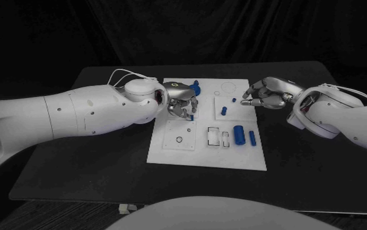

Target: Assemble the parts on the task board

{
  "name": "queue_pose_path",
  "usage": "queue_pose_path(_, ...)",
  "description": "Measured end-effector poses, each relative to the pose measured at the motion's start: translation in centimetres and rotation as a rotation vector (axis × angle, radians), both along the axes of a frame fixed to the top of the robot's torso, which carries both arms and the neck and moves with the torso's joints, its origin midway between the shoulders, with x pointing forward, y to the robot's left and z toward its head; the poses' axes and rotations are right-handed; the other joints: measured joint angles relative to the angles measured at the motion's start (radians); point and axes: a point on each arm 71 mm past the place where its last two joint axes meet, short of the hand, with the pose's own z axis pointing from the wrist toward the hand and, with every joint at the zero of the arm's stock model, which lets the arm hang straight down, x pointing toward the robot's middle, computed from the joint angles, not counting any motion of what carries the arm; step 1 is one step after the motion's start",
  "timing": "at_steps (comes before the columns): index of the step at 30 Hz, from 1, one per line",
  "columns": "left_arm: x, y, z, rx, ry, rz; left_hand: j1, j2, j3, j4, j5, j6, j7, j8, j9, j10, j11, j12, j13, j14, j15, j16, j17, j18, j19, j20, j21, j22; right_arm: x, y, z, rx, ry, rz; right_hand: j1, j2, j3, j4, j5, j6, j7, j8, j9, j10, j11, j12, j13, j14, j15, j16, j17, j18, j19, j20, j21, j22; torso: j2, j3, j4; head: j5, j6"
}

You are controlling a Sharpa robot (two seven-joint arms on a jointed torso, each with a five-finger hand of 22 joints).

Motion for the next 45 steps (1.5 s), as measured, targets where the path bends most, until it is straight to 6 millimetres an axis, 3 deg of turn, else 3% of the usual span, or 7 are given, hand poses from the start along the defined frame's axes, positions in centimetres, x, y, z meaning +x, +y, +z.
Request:
queue_pose_path(7, 0.3, 0.0, -0.3, 0.032, 0.010, 0.015, 0.000, 0.000, 0.000, 0.006, 0.000, 0.022, -0.002, 0.010, -0.006, 0.000, 0.000, 0.000, 0.000, 0.000, 0.000, 0.000, 0.000, 0.000, 0.000, 0.000, -0.006, 0.000, 0.0, -0.1, -0.1, -0.001, 0.001, -0.002, 0.000, 0.000, -0.003, -0.003, 0.000, 0.000, 0.000, 0.000, 0.000, 0.000, 0.000, 0.000, 0.000, 0.000, 0.000, 0.000, 0.000, 0.000, 0.000, 0.000, 0.000, 0.000, 0.000, 0.0005, -0.0004, 0.000, 0.000)
queue_pose_path(15, 0.7, -0.1, -0.5, 0.046, 0.007, 0.029, 0.011, 0.011, 0.005, 0.001, 0.031, 0.016, 0.004, 0.000, -0.027, -0.004, 0.004, 0.000, 0.000, 0.004, 0.004, 0.000, 0.000, 0.000, 0.000, 0.007, -0.011, 0.000, 0.0, -0.1, -0.1, -0.001, 0.002, -0.002, 0.000, 0.000, -0.003, -0.003, 0.000, 0.000, 0.000, 0.000, 0.000, 0.000, 0.000, 0.000, 0.000, 0.000, 0.000, 0.000, 0.000, 0.000, 0.000, 0.000, 0.000, 0.001, 0.000, 0.0009, -0.0006, -0.001, 0.000)
queue_pose_path(45, 0.8, -0.3, -1.1, 0.082, 0.046, 0.014, 0.015, 0.015, 0.008, -0.003, 0.040, 0.003, 0.009, -0.012, -0.055, 0.000, 0.007, 0.000, 0.000, 0.000, 0.007, 0.000, 0.000, 0.000, 0.000, 0.006, -0.019, 0.000, 0.0, -0.1, -0.2, -0.002, 0.006, -0.002, 0.000, 0.000, -0.003, -0.003, 0.000, 0.000, 0.000, 0.000, 0.000, 0.000, 0.000, 0.000, 0.000, 0.000, 0.000, 0.000, 0.000, 0.000, 0.000, 0.000, -0.004, 0.000, -0.001, 0.0014, -0.0006, 0.001, 0.000)
